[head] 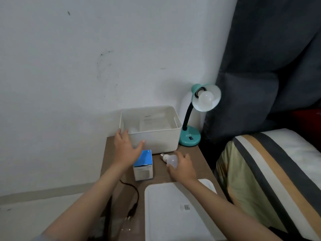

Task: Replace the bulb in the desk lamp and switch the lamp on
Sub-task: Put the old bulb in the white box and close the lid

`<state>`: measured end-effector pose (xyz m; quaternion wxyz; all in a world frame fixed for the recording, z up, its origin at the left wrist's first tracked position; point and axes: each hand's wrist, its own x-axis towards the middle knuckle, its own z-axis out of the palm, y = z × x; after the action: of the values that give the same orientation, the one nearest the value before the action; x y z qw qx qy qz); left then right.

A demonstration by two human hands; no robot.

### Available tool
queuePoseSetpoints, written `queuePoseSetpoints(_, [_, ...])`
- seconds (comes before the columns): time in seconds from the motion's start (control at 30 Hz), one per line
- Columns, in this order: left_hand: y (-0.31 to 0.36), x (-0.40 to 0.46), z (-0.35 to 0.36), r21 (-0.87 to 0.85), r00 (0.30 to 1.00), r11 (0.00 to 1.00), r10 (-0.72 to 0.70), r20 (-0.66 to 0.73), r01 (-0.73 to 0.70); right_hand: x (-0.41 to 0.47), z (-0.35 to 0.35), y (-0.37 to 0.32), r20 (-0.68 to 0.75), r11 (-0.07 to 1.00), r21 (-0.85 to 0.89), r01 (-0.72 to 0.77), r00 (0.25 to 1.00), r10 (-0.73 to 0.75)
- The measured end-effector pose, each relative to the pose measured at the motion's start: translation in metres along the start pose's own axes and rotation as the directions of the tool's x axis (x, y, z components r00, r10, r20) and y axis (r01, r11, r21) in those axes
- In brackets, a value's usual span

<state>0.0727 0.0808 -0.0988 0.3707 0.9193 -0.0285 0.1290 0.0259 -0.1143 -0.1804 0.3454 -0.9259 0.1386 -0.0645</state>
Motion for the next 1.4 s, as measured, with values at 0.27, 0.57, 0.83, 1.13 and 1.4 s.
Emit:
queuePoseSetpoints(0.27, [-0.029, 0.059, 0.013, 0.092, 0.986, 0.994, -0.077, 0.151, 0.064, 0.014, 0.017, 0.005, -0.046, 0.992, 0.110, 0.054, 0.998, -0.049])
queuePoseSetpoints(0.57, [-0.036, 0.060, 0.018, 0.027, 0.995, 1.000, 0.002, 0.100, -0.005, 0.058, -0.065, -0.053, -0.320, 0.858, 0.209, 0.469, 0.862, -0.394])
queuePoseSetpoints(0.83, [-0.037, 0.062, 0.022, 0.032, 0.998, 0.999, 0.040, 0.039, -0.042, 0.147, -0.037, -0.096, -0.008, 0.962, -0.010, 0.273, 0.962, -0.273])
queuePoseSetpoints(1.13, [-0.040, 0.065, 0.026, -0.020, 0.999, 0.999, 0.044, 0.021, -0.043, 0.191, -0.021, -0.107, 0.026, 0.988, -0.076, 0.131, 0.991, -0.130])
queuePoseSetpoints(1.4, [-0.040, 0.068, 0.021, 0.030, 0.991, 0.999, 0.016, 0.136, -0.021, 0.112, -0.058, -0.084, -0.273, 0.944, 0.092, 0.316, 0.920, -0.282])
